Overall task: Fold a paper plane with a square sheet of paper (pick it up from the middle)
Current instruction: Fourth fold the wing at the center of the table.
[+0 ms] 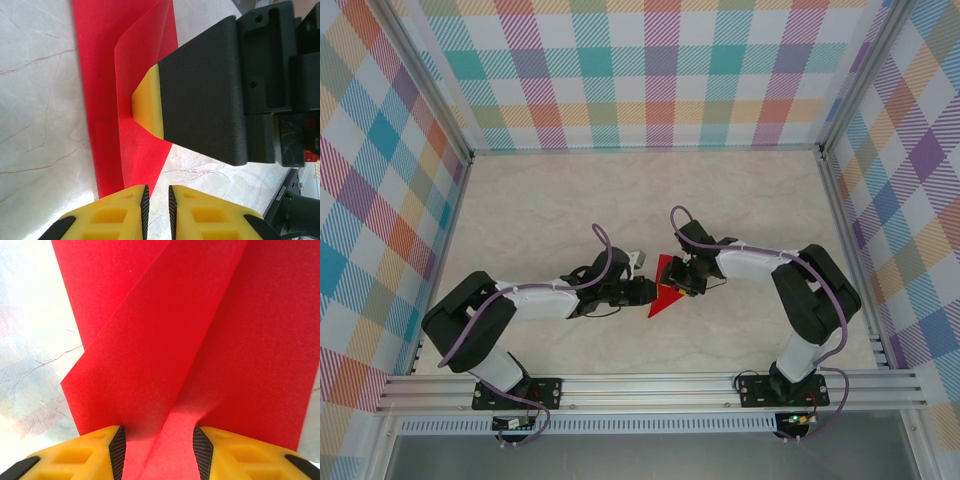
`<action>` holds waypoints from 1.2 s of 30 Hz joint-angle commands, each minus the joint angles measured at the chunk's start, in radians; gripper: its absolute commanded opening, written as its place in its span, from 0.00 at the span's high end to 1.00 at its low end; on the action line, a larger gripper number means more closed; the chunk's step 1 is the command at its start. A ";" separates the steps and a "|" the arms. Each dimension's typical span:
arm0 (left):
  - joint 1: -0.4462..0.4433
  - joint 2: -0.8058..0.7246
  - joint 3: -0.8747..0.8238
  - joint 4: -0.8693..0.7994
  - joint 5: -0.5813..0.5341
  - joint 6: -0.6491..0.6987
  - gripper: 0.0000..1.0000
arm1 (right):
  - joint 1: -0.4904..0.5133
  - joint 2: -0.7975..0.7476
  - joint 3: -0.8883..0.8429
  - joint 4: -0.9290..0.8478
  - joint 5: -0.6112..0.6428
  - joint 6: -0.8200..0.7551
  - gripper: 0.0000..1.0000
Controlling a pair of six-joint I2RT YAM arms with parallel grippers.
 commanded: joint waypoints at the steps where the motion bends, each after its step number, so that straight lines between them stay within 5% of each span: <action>1: -0.009 0.027 0.015 0.018 0.019 -0.020 0.80 | -0.006 0.056 -0.010 -0.081 0.064 0.013 0.56; 36: -0.009 0.137 0.090 -0.051 -0.010 -0.008 0.90 | -0.006 0.125 0.018 -0.160 0.099 0.034 0.54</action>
